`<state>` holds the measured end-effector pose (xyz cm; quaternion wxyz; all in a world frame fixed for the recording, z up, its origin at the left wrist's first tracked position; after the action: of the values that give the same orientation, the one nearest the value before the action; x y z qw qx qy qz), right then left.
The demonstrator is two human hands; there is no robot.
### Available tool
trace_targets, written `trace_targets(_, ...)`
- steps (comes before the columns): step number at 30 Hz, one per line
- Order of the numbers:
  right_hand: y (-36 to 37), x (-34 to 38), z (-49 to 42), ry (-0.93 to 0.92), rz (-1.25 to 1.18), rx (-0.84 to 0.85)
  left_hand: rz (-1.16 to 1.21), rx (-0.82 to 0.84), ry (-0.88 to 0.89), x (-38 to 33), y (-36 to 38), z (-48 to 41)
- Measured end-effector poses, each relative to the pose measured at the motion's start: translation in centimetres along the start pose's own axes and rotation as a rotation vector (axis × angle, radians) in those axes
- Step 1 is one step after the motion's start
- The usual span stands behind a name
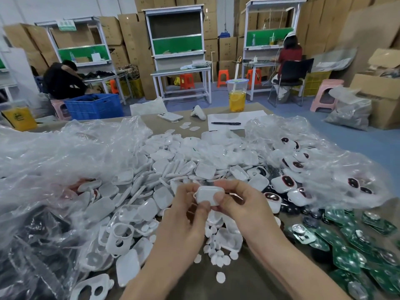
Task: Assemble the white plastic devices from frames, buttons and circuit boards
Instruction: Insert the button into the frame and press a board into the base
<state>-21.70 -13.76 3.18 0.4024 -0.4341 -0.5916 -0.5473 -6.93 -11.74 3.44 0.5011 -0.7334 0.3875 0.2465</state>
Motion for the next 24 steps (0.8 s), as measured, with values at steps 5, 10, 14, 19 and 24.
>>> trace_targets(5, -0.2, 0.3, 0.3, -0.077, 0.044, -0.032, -0.004, -0.021, 0.048, 0.0, 0.0, 0.3)
trace_targets(10, 0.1, 0.8, 0.8, -0.125, 0.045, 0.004, 0.07, -0.079, 0.053, -0.4, -0.4, 0.1)
trace_targets(14, 0.0, 1.1, 1.2, -0.178, 0.068, -0.015, 0.12, -0.075, 0.052, -0.5, -0.2, 0.2)
trace_targets(19, 0.1, 1.1, 1.5, -0.209, 0.098, -0.023, 0.133, -0.079, 0.042, -0.4, -0.2, 0.2)
trace_targets(24, 0.3, 1.2, 1.6, -0.221, 0.131, -0.025, 0.125, -0.079, 0.02, -0.6, -0.5, 0.2)
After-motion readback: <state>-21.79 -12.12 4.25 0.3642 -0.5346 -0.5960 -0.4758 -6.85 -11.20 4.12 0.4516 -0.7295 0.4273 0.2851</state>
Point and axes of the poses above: each hand's wrist, its own z-axis away from the middle knuckle, its own y-axis out of the palm, x = y × z, the point moved 6 cm from there along -z, towards the middle knuckle, and after that the axes turned 8 degrees about -z, right-handed, at the moved point
